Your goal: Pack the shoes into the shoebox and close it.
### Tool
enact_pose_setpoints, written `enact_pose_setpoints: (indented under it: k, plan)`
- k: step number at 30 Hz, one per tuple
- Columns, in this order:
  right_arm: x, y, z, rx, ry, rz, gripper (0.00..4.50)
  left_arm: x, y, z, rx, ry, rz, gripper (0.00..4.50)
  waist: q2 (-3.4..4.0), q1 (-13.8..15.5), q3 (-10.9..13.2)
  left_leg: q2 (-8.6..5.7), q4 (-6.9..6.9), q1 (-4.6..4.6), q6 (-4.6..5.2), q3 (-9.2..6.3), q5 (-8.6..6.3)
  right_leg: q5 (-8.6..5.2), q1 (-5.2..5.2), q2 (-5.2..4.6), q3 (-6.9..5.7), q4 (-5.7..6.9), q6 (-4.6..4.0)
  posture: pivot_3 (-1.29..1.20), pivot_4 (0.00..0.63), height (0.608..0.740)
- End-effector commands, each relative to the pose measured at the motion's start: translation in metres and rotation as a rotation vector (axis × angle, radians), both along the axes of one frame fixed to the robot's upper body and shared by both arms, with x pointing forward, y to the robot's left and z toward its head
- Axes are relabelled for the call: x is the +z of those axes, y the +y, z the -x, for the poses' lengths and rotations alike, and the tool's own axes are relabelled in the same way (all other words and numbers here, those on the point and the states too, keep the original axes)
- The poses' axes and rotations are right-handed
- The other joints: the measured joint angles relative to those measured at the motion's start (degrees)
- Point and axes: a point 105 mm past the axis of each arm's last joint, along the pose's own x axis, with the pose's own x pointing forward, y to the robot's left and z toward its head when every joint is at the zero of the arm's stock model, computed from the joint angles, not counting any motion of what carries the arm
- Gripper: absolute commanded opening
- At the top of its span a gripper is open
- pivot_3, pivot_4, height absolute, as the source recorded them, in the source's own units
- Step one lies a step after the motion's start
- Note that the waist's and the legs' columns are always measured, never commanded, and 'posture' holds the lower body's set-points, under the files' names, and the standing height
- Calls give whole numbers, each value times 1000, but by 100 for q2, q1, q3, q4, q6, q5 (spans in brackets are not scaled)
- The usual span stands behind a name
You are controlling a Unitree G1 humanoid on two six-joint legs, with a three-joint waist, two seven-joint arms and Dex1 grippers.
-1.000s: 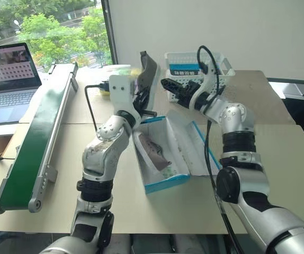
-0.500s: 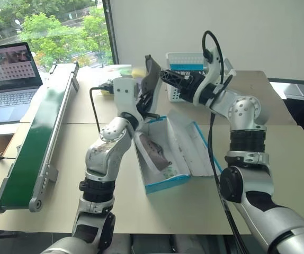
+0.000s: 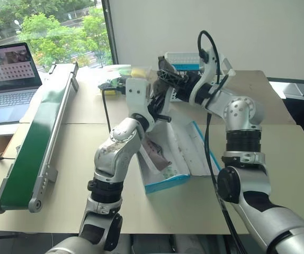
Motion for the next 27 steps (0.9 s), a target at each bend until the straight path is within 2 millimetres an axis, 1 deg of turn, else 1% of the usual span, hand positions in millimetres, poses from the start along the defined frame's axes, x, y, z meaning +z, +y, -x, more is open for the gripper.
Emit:
enact_pose_setpoints:
  k: [1,2,3,4,6,10,12,13,14,15,18,19,20,22,24,27]
  plan:
    - [13,1,-1,-3,-42,-32,2093,30,-6,12,-38,-111,30,0,0,-1,0,0,0,0,0,-1,0,0,0,0,0,0,0,0,150,740]
    - [13,2,-1,-4,-43,-34,1754,30,-6,12,-38,-111,28,0,0,-1,0,0,0,0,0,0,0,0,0,0,0,0,0,0,150,740]
    - [13,2,-2,-5,-44,-35,1526,29,-6,12,-38,-110,26,0,0,-1,0,0,0,0,0,0,0,0,0,0,0,0,0,0,150,740]
    - [13,2,-2,-5,-45,-36,1159,29,-6,13,-38,-108,25,0,0,1,0,0,0,0,0,0,0,0,0,0,0,0,0,0,150,740]
    - [14,3,-3,-1,-49,-39,745,27,-4,13,-39,-97,30,0,0,5,0,0,0,0,0,0,0,0,0,0,0,0,0,0,150,740]
    - [16,4,-3,0,-57,-32,627,23,7,13,-43,-54,40,0,0,-4,0,0,0,0,0,0,0,0,0,0,0,0,0,0,150,740]
    - [16,4,-4,-1,-63,-18,621,19,21,11,-18,-32,36,0,0,-13,0,1,0,0,0,-1,0,0,0,1,0,1,0,0,150,740]
    - [17,4,-4,-2,-67,-10,621,17,28,11,-8,-23,29,982,0,-14,0,1,0,0,0,-1,0,0,-1,1,0,1,0,0,150,740]
    - [17,3,-4,-5,-71,-2,620,16,33,12,-7,-15,30,1246,0,-16,0,1,0,0,0,-1,0,0,-1,1,0,1,0,0,150,740]
    - [18,2,-4,-5,-76,5,620,14,37,15,-20,2,14,1672,0,-11,0,1,0,0,0,-1,0,0,-1,1,0,1,0,0,150,740]
    - [23,-4,-3,-4,-90,24,620,7,41,25,-86,52,-123,2697,1,-7,0,1,0,0,0,-2,0,0,-1,1,0,1,0,0,150,740]
    - [26,-7,-3,-5,-95,30,620,9,43,26,-94,65,-133,3008,1,-10,1,1,0,0,0,-2,0,0,-1,2,-1,2,0,0,150,740]
    - [30,-10,-4,-12,-105,45,620,14,49,27,-90,77,-129,3341,1,-4,1,0,0,1,0,-3,0,0,-1,1,-1,1,0,0,150,740]
    - [47,-23,-7,-50,-148,108,620,24,79,23,-27,91,-183,3341,2,0,12,-1,4,-1,0,-3,0,-1,1,0,-1,-2,1,0,150,740]
    - [61,-30,-8,-76,-186,191,620,27,110,21,44,106,-287,3341,9,-31,32,-1,7,-3,0,-4,0,-1,-8,2,-1,-8,1,0,150,740]
    - [69,-27,-4,-38,-184,272,620,22,141,20,121,112,-410,3341,15,-86,35,1,-9,7,0,-3,0,-2,-11,7,1,-12,-1,0,150,740]
